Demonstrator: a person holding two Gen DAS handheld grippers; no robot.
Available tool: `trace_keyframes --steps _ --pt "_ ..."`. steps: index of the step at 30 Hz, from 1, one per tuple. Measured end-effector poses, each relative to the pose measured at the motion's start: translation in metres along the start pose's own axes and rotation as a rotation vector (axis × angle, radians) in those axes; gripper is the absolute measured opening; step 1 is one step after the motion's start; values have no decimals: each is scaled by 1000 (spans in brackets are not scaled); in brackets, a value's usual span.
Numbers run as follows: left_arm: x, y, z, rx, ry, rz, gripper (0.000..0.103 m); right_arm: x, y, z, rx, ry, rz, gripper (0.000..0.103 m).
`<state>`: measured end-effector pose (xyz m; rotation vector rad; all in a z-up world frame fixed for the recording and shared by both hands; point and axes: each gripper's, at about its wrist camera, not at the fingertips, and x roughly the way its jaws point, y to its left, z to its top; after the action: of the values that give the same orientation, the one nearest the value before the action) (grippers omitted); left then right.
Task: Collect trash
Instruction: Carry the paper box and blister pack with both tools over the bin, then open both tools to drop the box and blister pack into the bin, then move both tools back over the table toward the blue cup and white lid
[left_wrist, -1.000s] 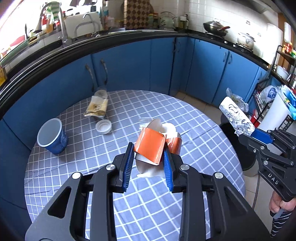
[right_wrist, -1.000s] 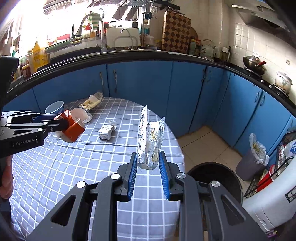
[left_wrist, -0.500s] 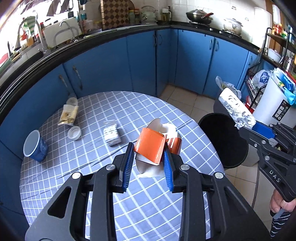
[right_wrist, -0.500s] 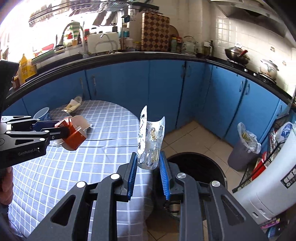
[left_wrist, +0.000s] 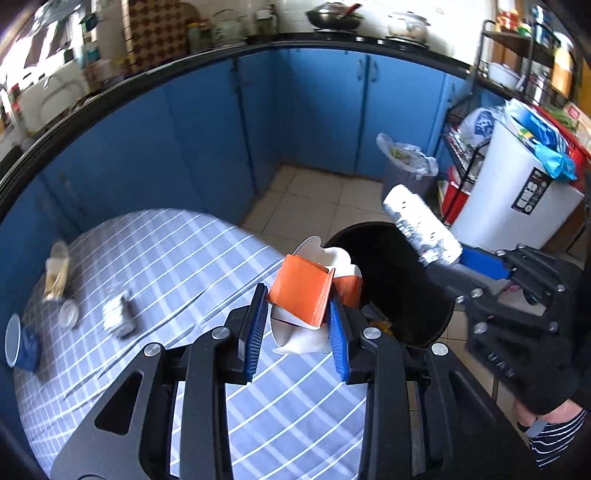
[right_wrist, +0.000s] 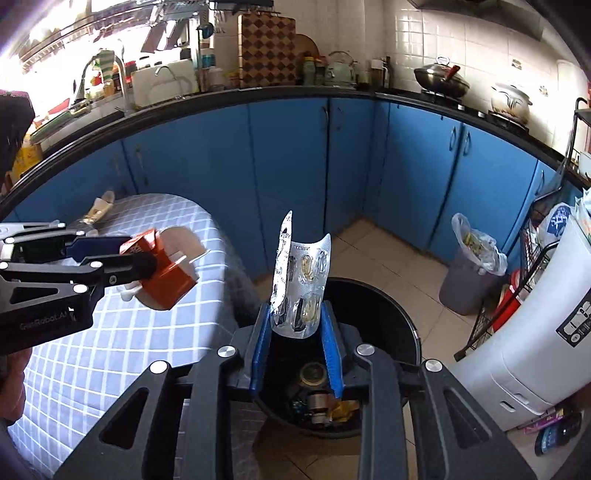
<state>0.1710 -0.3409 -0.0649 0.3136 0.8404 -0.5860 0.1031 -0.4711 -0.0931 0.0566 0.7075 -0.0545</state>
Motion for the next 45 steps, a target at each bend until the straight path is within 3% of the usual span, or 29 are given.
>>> trace_keyframes --steps 14,16,17,18,20,32,45 --pt "47 -46 27 68 36 -65 34 31 -36 -12 38 29 -32 38" --pt "51 -49 29 70 45 -75 36 34 -42 -14 60 38 -33 54" --pt "53 -50 30 68 51 -80 40 34 -45 -15 69 32 -37 58" --pt "55 -51 31 66 54 -79 59 34 -47 -16 75 29 -41 64" --pt "52 -51 33 53 31 -81 85 34 -50 -18 85 31 -49 66" --pt "34 -29 25 18 -7 -33 87 32 -33 -19 67 47 -24 66" --pt "-15 66 -10 -124 -46 64 87 24 60 13 -88 14 49 66"
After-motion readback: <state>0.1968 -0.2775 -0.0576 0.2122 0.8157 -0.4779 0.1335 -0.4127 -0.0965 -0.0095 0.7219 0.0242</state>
